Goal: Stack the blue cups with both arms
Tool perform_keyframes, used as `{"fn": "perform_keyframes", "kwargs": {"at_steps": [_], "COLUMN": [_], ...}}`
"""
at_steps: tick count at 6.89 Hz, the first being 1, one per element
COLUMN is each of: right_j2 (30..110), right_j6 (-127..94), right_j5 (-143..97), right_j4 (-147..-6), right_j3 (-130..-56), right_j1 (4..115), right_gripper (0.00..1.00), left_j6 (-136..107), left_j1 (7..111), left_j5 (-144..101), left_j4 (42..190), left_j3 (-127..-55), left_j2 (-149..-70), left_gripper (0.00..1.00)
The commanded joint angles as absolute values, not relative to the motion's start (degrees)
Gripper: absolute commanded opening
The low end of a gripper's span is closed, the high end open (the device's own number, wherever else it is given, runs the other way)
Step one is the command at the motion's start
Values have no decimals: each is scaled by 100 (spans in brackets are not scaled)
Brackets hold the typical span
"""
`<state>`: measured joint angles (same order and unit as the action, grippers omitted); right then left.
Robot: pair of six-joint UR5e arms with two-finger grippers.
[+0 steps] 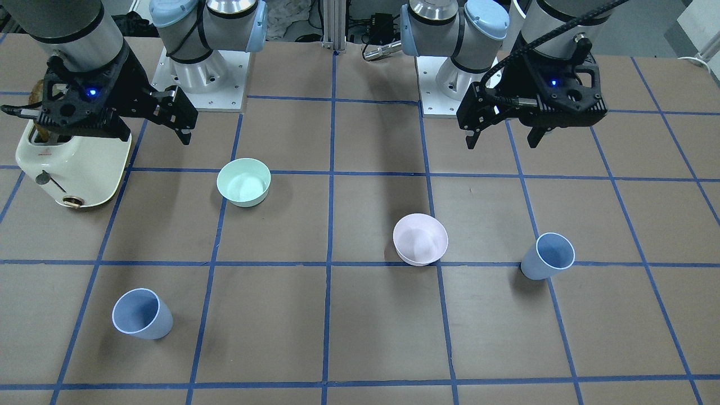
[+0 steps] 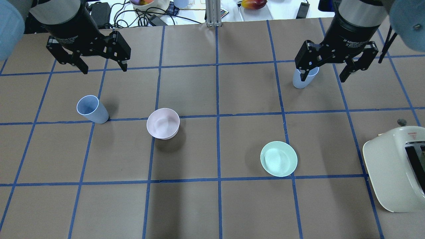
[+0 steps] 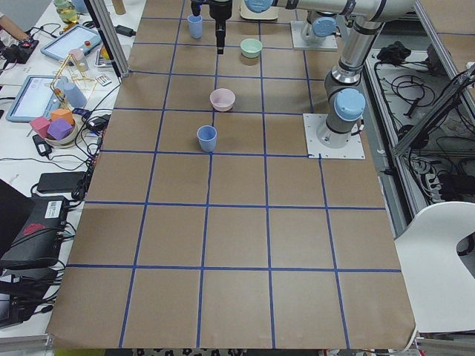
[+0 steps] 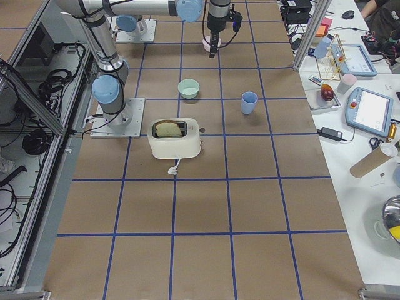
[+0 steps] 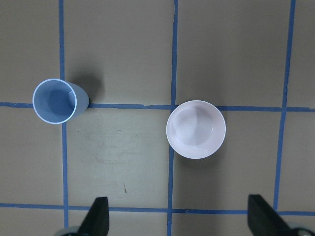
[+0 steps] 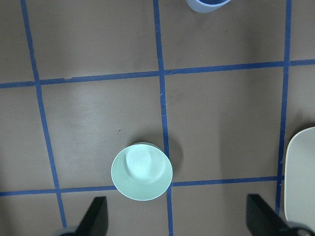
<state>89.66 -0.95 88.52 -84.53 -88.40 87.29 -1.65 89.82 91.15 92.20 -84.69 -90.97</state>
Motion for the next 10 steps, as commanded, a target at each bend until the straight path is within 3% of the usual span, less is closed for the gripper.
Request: {"fn": "perform_keyframes", "kwargs": {"at_steps": [1,5,7,10], "right_j2": [8974,8947,8921,8441], "right_j6": [-97,-88,-79,26], "right_j5": [8868,8877,8842,8850], "right_j4": [-8429,-8472,-8525,-9337], "right_j3": [-8755,-8754,-8771,-8676], "right_j1": [8728,8728,8719,8526], "right_gripper": [100,100,100,100], "left_j6": [-141,-88,-27,685], "left_j1": [8982,8913,8511,7797], "left_j5": [9123,9140,9123,9184], "left_j4": [9220,9220,9220,6818], "left_j3": [-8481,-8543,-8752,-9894], "left_j2": [-9097,-9088,-9481,-10482], "left_gripper": [100,100,100,100]}}
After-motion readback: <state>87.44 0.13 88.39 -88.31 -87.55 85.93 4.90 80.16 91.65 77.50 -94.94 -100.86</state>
